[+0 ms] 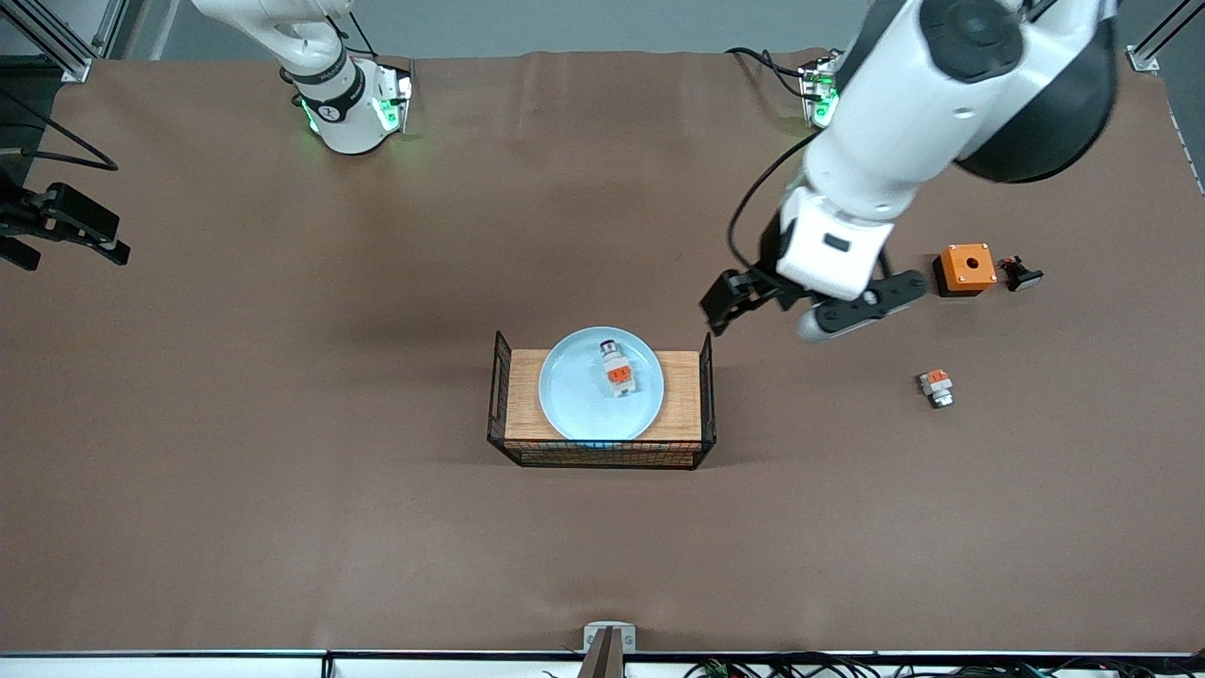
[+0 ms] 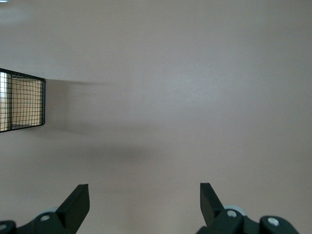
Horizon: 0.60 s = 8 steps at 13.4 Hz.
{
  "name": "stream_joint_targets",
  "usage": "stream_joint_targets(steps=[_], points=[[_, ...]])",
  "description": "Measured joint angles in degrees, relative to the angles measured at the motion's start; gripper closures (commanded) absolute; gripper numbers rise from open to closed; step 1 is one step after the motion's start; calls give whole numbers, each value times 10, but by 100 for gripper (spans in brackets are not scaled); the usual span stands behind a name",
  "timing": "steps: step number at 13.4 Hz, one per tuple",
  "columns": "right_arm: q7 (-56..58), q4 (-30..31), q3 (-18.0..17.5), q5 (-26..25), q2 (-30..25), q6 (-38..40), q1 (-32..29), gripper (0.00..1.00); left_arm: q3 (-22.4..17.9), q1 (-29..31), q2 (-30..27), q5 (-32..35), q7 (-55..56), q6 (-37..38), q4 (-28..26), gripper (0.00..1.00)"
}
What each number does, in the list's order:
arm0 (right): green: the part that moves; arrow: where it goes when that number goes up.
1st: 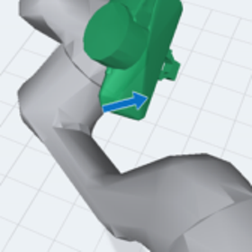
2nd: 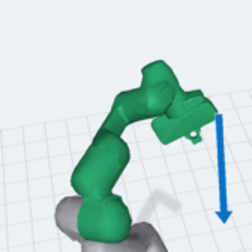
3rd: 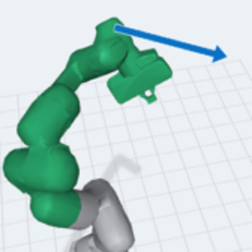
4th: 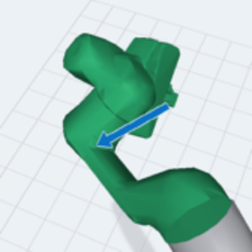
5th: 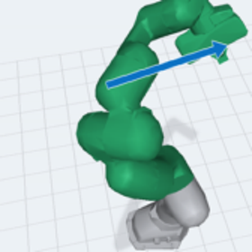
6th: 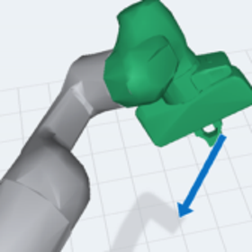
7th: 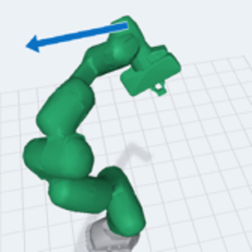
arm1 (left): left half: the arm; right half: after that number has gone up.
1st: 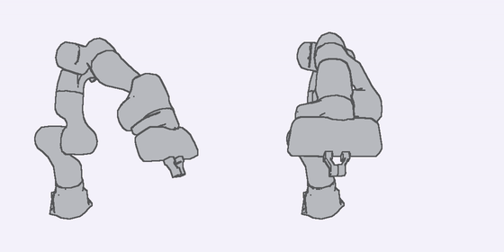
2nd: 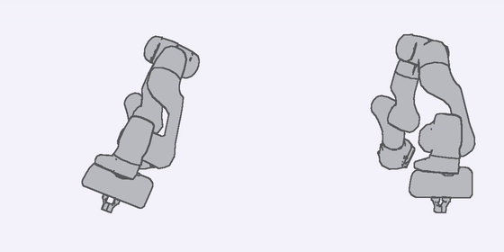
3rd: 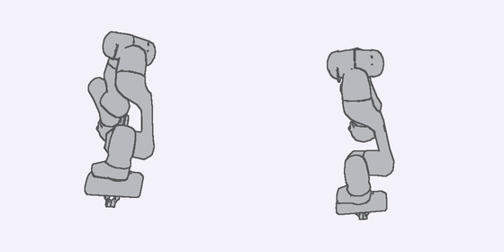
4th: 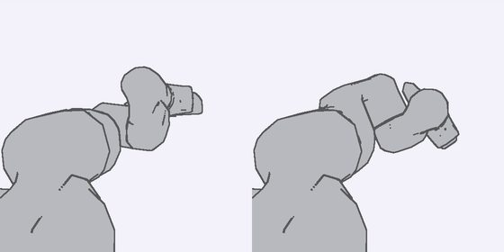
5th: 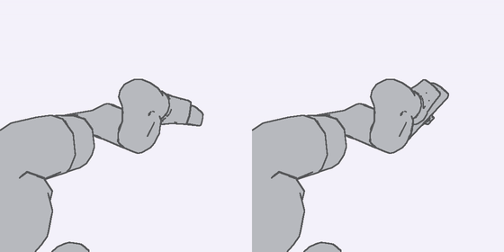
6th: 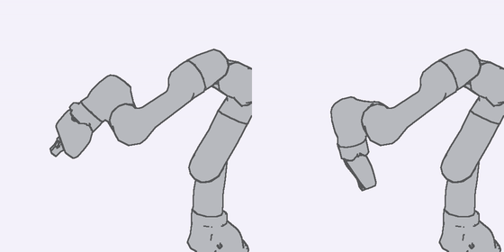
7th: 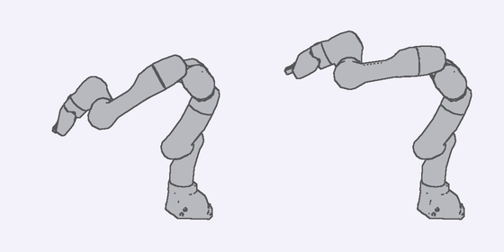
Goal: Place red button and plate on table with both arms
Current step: 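Reach the left gripper into the tray and grasp the white-orange button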
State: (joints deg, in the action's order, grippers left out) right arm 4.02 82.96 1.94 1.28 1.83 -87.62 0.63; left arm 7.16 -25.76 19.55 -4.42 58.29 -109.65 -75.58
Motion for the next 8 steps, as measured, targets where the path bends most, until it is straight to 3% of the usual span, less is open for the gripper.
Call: stream_joint_targets(steps=[8], points=[[-22,0,-2,-8,6,2,30,0,-6,-62,126,16,36,-57,18,5]])
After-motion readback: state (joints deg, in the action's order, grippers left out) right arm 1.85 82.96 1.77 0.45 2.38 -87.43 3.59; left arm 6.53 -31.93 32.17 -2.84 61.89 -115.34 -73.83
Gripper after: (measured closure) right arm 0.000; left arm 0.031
